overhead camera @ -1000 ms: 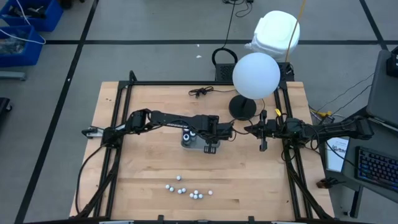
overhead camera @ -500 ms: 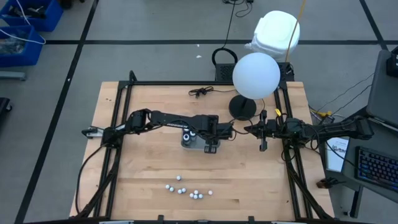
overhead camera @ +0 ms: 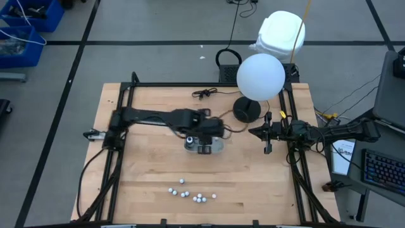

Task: Pick & Place food coloring
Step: Put the top small blue food coloring bottle into the gray bin

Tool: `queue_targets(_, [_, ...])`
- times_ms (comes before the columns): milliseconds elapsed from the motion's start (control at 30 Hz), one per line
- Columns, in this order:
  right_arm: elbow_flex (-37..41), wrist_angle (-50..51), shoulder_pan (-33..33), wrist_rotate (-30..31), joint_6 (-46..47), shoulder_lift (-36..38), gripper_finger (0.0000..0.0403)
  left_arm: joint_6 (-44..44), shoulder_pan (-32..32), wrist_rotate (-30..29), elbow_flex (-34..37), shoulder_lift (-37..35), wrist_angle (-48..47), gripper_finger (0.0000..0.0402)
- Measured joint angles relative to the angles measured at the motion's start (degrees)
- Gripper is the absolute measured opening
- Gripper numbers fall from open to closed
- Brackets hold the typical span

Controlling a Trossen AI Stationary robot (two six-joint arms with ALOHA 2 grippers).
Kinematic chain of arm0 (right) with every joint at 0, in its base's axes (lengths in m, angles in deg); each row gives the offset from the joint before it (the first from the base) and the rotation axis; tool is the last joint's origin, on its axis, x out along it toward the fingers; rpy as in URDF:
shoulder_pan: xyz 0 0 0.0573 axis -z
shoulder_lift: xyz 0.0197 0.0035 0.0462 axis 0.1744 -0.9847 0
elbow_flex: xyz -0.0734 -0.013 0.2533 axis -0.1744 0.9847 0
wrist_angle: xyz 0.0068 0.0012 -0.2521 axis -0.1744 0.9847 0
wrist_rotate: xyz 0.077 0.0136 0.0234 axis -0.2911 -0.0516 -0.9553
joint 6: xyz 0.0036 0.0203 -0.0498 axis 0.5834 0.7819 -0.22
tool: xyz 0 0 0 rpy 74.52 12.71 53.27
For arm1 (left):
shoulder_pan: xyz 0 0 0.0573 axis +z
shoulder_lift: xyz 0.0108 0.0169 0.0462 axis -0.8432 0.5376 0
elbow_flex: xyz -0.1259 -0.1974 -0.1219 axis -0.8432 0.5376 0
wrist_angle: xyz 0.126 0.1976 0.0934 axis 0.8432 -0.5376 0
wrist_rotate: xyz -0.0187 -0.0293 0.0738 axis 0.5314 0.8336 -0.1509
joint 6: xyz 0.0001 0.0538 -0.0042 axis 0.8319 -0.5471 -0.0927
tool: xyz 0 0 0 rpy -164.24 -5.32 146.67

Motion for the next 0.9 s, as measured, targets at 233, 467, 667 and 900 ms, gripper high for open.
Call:
queue_targets(233, [0.0, 0.13, 0.0, 0.0, 0.18, -0.08, 0.0, 12.21, -8.81, -8.54, 0.71, -13.74, -14.07, 0.0103])
queue_targets(467, [0.01, 0.02, 0.0, 0.01, 1.15, -0.11, 0.0, 25.12, -22.03, -20.97, 23.3, -30.67, -5.67, 0.0008])
queue_targets(667, [0.02, 0.11, 0.0, 0.14, 1.17, -0.11, 0.0, 24.47, -29.94, -21.41, 53.01, -43.16, 18.56, 0.0006])
queue_targets(900, [0.01, 0.64, 0.01, 0.18, 0.81, -0.17, 0.0, 10.53, -33.3, -33.17, 82.35, -48.09, 58.83, 0.0005])
